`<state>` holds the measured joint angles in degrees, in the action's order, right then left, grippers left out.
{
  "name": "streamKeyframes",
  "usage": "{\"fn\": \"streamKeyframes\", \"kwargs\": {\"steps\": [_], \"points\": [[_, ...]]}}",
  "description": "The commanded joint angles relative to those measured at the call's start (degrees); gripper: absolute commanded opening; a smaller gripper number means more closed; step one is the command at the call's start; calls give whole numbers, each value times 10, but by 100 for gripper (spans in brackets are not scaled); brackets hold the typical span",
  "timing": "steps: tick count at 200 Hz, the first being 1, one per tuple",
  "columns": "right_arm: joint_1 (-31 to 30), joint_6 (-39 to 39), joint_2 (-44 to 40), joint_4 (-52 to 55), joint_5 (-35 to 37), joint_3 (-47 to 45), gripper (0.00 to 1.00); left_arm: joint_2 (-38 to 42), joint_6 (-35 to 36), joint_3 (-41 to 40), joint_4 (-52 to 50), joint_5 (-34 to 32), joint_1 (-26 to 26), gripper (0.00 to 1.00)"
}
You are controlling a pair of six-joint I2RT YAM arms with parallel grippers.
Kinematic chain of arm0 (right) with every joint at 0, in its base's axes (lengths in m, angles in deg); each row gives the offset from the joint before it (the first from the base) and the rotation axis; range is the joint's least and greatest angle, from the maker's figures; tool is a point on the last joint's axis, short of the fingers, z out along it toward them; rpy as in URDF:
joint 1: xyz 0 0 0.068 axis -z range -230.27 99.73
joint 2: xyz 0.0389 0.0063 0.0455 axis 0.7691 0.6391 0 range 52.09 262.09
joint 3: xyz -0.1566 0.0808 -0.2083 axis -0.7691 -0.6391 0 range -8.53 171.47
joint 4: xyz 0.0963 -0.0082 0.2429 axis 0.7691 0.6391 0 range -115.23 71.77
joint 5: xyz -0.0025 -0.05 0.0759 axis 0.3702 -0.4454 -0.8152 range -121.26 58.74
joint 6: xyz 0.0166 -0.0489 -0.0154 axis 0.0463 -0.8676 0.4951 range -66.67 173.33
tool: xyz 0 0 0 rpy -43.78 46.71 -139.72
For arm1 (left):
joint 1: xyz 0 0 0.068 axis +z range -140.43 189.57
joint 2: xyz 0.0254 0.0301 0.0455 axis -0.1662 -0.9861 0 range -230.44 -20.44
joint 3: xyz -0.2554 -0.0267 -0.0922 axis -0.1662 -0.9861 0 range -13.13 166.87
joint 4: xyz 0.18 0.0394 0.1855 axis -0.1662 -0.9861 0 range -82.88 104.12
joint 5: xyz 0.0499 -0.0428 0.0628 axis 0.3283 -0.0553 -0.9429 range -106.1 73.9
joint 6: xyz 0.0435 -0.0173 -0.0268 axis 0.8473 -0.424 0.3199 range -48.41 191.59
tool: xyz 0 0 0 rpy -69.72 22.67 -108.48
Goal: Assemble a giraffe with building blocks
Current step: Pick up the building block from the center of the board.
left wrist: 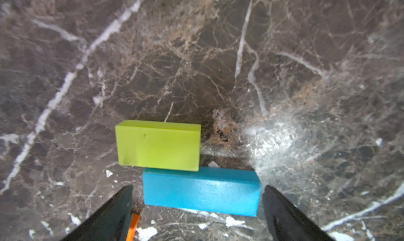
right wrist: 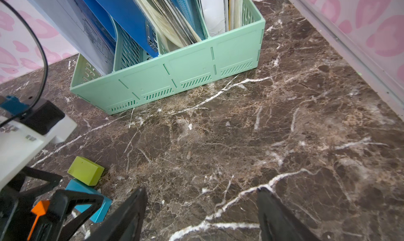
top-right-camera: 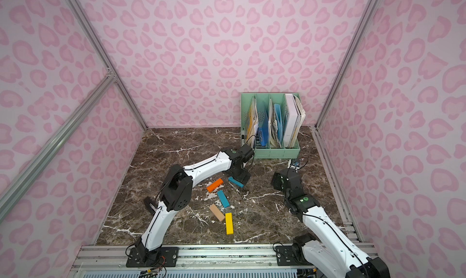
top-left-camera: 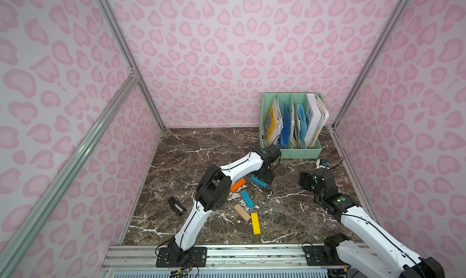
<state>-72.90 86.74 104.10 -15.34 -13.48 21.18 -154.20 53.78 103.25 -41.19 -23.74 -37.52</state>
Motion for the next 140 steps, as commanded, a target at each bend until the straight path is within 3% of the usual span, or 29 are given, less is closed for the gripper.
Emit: {"fn": "streamKeyframes", "kwargs": {"steps": [1, 140], "points": [[-1, 3, 1, -15, -6, -5, 81, -19, 15, 34, -41, -34, 1, 96], [-2, 13, 33, -42, -14, -19, 80, -52, 31, 56, -33, 27, 45, 91]]}}
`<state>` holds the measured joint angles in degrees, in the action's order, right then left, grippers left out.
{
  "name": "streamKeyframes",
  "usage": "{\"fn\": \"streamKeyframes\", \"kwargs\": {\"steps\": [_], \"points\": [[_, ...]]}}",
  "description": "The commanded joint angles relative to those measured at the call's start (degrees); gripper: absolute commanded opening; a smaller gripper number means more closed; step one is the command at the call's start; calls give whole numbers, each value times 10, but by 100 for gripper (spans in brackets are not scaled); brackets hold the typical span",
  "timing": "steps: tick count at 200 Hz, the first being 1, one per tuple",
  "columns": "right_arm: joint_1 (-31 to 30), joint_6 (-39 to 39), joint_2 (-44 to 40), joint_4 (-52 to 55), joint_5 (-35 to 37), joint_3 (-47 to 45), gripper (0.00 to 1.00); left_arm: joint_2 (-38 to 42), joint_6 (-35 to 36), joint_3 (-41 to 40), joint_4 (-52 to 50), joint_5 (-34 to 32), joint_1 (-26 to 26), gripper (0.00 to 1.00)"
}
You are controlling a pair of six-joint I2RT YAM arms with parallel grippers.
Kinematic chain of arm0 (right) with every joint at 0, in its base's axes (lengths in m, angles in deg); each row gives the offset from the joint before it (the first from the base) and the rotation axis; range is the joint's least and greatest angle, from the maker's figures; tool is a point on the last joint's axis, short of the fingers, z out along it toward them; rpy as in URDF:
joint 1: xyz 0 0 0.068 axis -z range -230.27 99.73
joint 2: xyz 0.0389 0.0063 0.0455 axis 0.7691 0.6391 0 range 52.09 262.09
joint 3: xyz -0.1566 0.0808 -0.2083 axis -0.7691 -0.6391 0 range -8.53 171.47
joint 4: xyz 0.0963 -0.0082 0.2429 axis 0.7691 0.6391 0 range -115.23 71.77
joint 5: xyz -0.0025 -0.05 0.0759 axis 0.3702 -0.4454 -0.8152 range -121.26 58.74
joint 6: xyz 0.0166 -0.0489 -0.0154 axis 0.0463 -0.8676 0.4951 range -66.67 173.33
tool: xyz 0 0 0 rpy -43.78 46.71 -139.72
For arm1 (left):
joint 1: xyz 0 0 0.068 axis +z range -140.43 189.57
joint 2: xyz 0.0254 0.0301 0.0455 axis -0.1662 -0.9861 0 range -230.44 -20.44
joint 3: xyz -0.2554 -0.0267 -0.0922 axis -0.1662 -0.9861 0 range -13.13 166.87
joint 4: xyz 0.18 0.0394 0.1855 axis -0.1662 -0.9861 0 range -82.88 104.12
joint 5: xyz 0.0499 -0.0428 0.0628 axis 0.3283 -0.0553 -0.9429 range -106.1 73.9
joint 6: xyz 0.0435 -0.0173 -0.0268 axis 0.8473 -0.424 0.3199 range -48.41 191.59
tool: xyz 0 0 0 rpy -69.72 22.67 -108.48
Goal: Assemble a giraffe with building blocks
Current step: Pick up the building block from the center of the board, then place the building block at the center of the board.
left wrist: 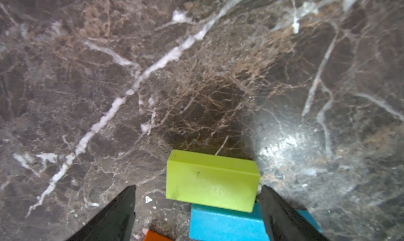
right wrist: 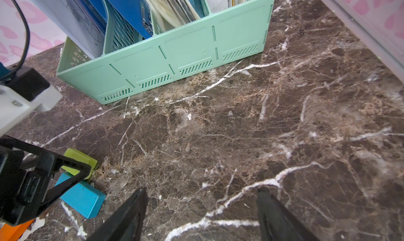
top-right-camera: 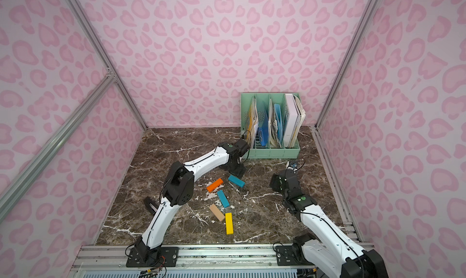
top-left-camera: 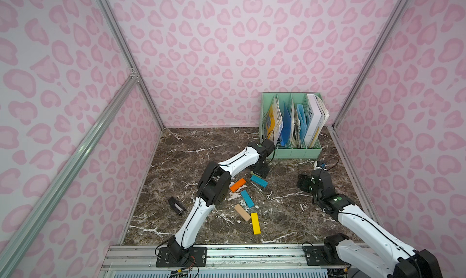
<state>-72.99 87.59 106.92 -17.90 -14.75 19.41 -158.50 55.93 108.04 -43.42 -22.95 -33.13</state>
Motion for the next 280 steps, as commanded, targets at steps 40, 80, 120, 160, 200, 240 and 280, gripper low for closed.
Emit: {"fn": "streamKeyframes", "kwargs": {"steps": [40, 80, 120, 160, 200, 240, 280], "points": [[-11, 8, 11, -19, 2, 1, 74, -22, 5, 16, -17, 14, 1, 86], [-15, 7, 6, -17, 7, 1, 68, -22, -1, 15, -17, 12, 3, 65], [-17, 9, 8, -17, 9, -1, 65, 3, -35, -1, -10, -7, 11, 59], [-24, 12, 8, -19, 11, -5, 65, 59, -100, -50, 25, -7, 43, 59], [-27, 13, 22, -26, 8, -1, 65, 39, -118, -4, 18, -2, 71, 64], [-33, 9, 47, -31, 6, 10, 65, -22, -110, 69, 6, -8, 88, 64], [-39, 7, 67, -38, 6, 13, 65, -49, -89, 84, 31, -9, 102, 63]]}}
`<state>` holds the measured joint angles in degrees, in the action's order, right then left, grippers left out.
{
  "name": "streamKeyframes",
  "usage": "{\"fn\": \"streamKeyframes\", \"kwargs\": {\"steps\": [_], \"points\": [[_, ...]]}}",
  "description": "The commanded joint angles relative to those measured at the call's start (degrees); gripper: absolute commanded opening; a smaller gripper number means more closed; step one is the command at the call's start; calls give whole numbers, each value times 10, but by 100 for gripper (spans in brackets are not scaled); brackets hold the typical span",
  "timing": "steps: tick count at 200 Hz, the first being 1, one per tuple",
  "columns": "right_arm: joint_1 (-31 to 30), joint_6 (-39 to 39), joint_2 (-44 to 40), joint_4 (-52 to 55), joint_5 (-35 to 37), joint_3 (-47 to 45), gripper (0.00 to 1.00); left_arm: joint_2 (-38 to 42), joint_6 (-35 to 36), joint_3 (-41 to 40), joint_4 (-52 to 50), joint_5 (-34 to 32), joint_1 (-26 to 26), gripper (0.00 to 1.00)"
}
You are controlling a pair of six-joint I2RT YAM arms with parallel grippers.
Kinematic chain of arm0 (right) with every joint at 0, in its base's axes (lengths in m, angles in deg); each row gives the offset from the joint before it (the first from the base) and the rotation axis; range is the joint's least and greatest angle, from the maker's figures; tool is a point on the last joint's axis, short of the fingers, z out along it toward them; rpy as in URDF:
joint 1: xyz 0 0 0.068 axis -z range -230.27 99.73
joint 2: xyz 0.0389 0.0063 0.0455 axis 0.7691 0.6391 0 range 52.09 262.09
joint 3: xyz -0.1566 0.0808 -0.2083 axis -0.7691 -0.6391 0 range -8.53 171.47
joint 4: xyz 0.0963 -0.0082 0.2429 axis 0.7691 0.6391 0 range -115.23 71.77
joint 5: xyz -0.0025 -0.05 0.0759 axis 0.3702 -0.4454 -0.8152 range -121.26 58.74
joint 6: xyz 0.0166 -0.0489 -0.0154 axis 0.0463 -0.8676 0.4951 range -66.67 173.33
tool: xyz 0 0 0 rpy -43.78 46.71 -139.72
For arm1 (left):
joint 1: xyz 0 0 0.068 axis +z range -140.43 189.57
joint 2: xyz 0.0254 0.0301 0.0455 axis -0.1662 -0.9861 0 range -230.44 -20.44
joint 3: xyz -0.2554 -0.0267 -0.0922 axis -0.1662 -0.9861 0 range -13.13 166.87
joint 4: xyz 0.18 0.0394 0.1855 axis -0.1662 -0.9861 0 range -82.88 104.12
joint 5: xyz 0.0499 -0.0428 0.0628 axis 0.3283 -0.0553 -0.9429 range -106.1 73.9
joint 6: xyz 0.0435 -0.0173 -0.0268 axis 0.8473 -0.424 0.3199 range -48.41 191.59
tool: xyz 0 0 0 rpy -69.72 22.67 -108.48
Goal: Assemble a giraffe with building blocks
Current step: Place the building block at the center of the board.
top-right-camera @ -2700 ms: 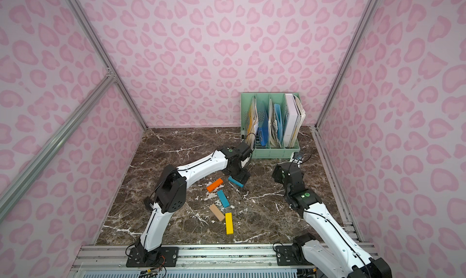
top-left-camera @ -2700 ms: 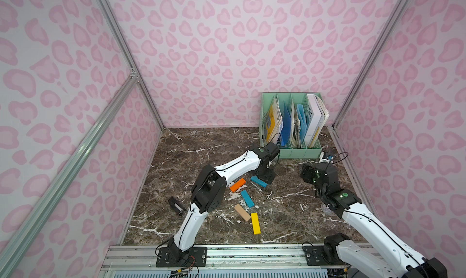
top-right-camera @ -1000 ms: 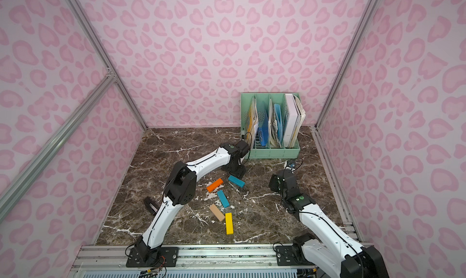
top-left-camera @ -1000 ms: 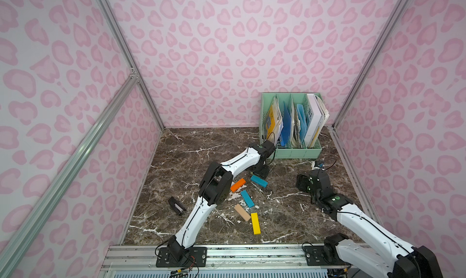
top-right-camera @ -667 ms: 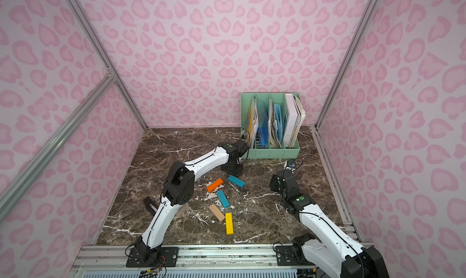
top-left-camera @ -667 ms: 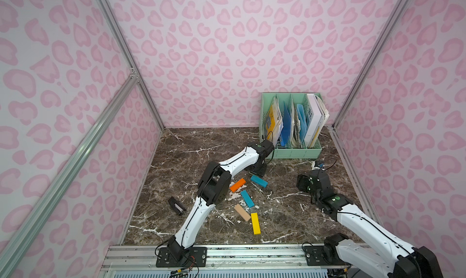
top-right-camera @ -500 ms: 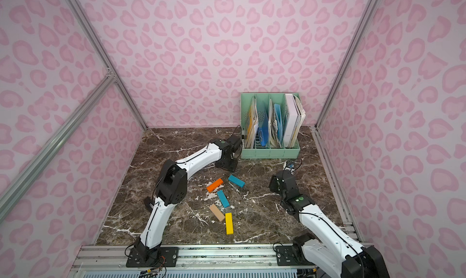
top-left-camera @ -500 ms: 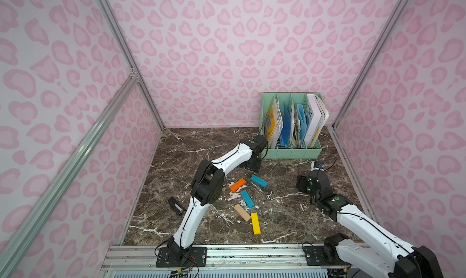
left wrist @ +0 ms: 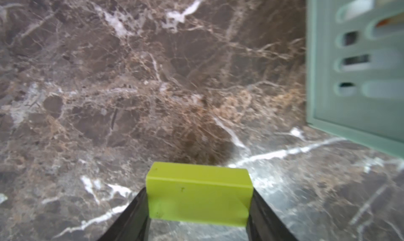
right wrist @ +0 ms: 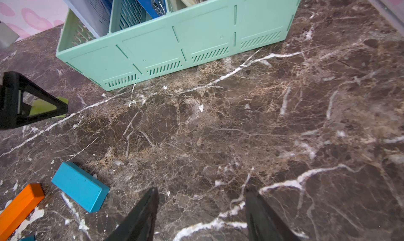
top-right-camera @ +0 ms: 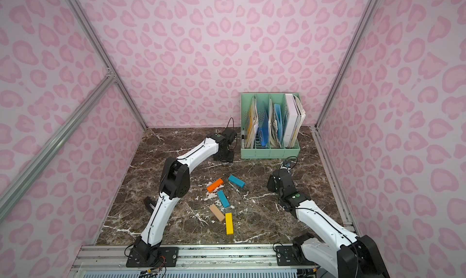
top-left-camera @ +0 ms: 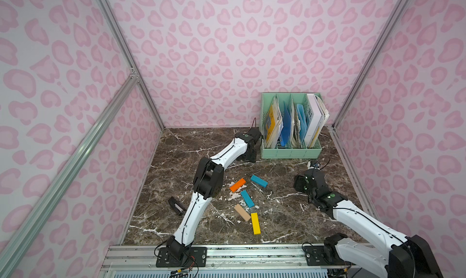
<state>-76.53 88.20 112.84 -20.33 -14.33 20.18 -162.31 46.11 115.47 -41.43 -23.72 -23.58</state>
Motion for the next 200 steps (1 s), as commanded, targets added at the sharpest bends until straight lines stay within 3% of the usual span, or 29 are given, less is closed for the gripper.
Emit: {"fn": "streamKeyframes", "kwargs": {"steps": [1, 147, 200], "points": [[-4, 1, 8, -13, 1, 5, 65, -12, 9, 9, 11, -1, 7, 63], [-40, 8, 58, -26, 8, 21, 67, -25, -55, 15, -19, 0, 22, 66], [-44, 10, 62, -26, 7, 26, 67, -26, -84, 15, -22, 38, 32, 67]]}}
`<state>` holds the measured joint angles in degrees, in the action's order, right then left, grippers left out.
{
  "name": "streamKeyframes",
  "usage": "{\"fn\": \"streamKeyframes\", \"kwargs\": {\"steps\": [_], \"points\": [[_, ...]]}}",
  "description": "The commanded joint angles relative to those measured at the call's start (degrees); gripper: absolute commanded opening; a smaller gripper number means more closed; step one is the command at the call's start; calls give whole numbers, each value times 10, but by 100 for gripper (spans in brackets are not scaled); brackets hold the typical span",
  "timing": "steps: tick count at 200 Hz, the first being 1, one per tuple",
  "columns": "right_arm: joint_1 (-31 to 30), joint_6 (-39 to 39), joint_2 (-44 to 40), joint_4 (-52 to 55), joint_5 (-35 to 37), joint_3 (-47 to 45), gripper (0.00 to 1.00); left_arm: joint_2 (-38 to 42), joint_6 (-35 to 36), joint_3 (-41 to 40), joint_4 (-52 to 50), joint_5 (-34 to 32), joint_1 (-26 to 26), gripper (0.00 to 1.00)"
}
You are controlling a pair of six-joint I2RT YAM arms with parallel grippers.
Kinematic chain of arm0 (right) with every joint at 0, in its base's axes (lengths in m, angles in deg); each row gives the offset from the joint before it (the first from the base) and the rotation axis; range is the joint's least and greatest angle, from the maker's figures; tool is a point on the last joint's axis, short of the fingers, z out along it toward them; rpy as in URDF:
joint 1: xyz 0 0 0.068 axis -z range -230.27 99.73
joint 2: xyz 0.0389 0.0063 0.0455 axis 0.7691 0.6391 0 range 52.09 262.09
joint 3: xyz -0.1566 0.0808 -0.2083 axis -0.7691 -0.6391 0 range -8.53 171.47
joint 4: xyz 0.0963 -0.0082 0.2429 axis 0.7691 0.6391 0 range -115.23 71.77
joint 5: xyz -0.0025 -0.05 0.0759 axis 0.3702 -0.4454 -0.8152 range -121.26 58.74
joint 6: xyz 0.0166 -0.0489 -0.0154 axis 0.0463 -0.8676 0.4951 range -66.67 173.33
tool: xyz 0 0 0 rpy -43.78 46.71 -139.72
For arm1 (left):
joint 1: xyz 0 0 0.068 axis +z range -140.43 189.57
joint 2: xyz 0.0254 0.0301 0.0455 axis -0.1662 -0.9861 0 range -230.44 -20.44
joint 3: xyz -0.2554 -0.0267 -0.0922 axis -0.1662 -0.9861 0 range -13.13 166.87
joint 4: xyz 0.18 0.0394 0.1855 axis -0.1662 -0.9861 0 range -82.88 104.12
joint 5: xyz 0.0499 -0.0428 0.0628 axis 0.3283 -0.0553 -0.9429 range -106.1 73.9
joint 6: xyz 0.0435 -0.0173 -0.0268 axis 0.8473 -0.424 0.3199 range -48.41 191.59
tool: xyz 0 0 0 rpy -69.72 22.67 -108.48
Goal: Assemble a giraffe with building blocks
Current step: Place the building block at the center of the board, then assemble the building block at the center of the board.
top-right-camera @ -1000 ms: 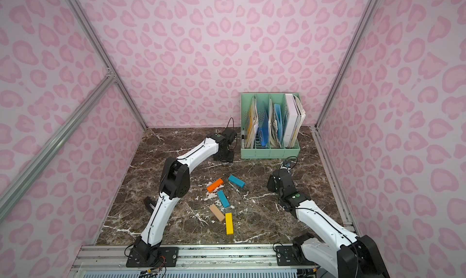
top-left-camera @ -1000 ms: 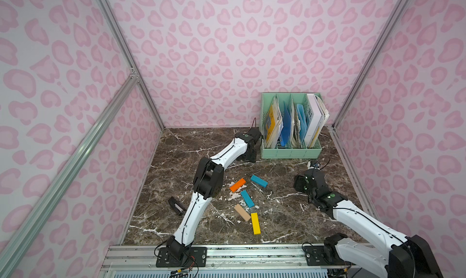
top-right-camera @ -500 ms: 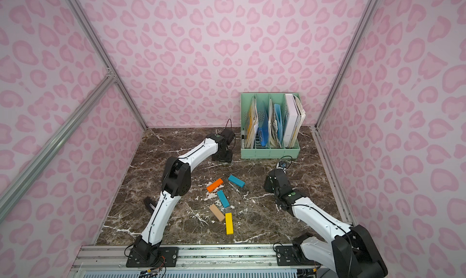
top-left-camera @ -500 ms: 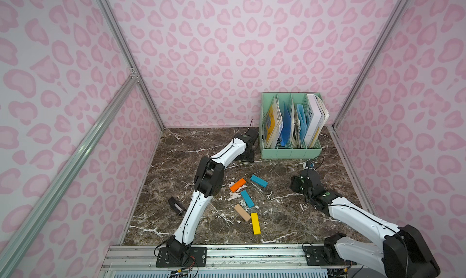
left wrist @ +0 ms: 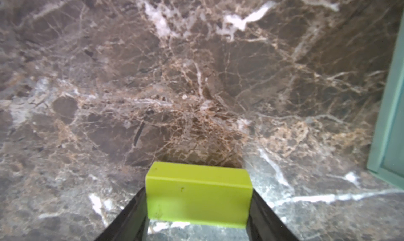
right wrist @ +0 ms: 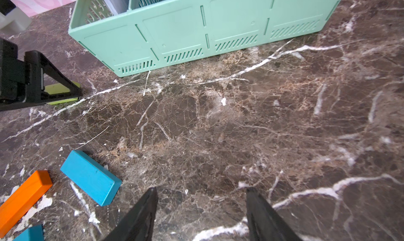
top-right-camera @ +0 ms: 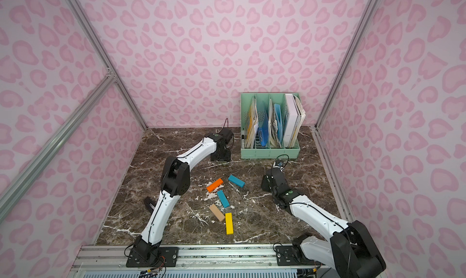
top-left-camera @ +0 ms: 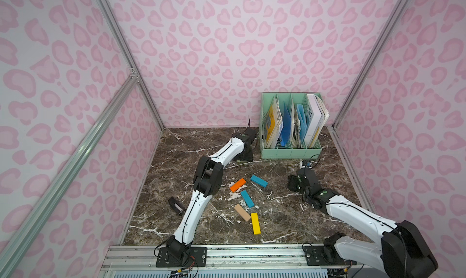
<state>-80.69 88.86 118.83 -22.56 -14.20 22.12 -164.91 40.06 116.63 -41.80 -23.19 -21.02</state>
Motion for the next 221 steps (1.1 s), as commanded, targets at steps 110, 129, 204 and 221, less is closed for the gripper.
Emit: {"fn": "streamKeyframes", "kwargs": {"steps": [110, 129, 204, 221], "points": [[-10, 4, 2, -2, 8, 7, 68, 2, -25, 5, -24, 60, 12, 98], [-34, -7, 10, 13, 35, 24, 68, 31, -32, 2, -30, 64, 11, 99], [-207, 56, 241, 121, 31, 273, 69, 449, 4, -339, 101, -6, 23, 99], [-226, 145, 336, 188, 2, 383, 71, 520, 30, -437, 139, -18, 40, 98]]}}
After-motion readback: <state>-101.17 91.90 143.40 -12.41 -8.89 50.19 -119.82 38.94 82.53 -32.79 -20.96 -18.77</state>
